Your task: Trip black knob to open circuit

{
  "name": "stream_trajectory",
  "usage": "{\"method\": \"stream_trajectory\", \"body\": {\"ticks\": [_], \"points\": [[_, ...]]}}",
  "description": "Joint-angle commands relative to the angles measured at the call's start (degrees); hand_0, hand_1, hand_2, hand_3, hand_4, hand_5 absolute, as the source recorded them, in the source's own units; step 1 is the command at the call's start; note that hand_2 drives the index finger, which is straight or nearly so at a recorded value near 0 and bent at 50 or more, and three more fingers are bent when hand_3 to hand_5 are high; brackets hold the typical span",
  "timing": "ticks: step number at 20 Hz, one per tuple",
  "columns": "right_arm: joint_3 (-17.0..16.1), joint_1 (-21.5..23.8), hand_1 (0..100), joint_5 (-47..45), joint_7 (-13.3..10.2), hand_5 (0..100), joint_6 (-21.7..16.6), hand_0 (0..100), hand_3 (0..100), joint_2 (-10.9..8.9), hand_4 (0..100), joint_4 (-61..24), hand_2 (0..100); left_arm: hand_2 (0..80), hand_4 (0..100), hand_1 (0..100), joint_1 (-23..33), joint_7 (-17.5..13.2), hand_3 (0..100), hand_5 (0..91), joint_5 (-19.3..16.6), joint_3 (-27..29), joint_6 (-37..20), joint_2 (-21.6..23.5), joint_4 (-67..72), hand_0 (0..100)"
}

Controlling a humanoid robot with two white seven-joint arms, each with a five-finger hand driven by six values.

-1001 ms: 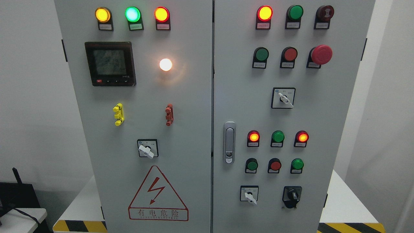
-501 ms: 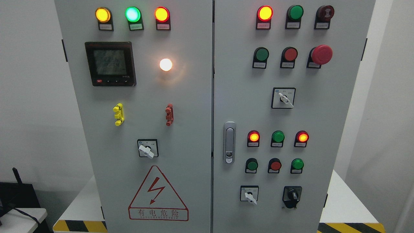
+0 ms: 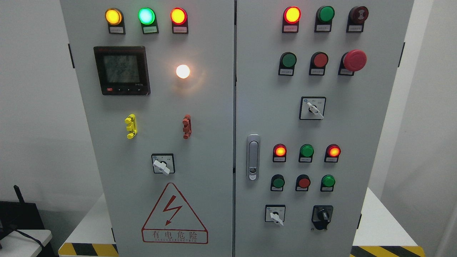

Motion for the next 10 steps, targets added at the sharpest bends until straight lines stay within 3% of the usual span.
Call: {"method": "stream_trajectory", "body": {"ticks": [1, 3, 6, 8, 10], "points": [[-1.1, 7.4, 34, -0.1, -0.1, 0, -8.6, 20, 0, -0.81, 8, -12.5, 0, 0.0, 0, 39, -0.4, 0.0, 0, 0.0, -1.8, 0.0, 0.0, 0.0, 0.0, 12], [-1.5, 8.6, 34, -0.1, -0.6, 0, -12.9, 21, 0, -1.43, 8, -13.7, 0, 0.0, 0, 39, -0.4, 0.0, 0, 0.0, -1.8, 0.0, 0.0, -0.1, 0.0, 12], [-5.6, 11.5, 37, -0.3, -0.6, 1, -15.5, 21, 2, -1.43, 12, -18.4, 0, 0.0, 0, 39, -0.4, 0.0, 0, 0.0, -1.8, 0.0, 0.0, 0.0, 0.0, 12], [-7.0, 12.7, 39, -0.4, -0.7, 4, -18.7, 20, 6, -1.25, 15, -20.2, 0, 0.0, 0, 39, -0.4, 0.0, 0, 0.0, -1.8, 0.0, 0.0, -0.1, 0.0, 12], [-9.4, 14.7, 43, -0.4, -0.9, 15, -23.4, 20, 15, -0.64, 21, -22.5, 0, 0.0, 0, 39, -0.4, 0.0, 0, 0.0, -1.9, 0.0, 0.0, 0.0, 0.0, 12]]}}
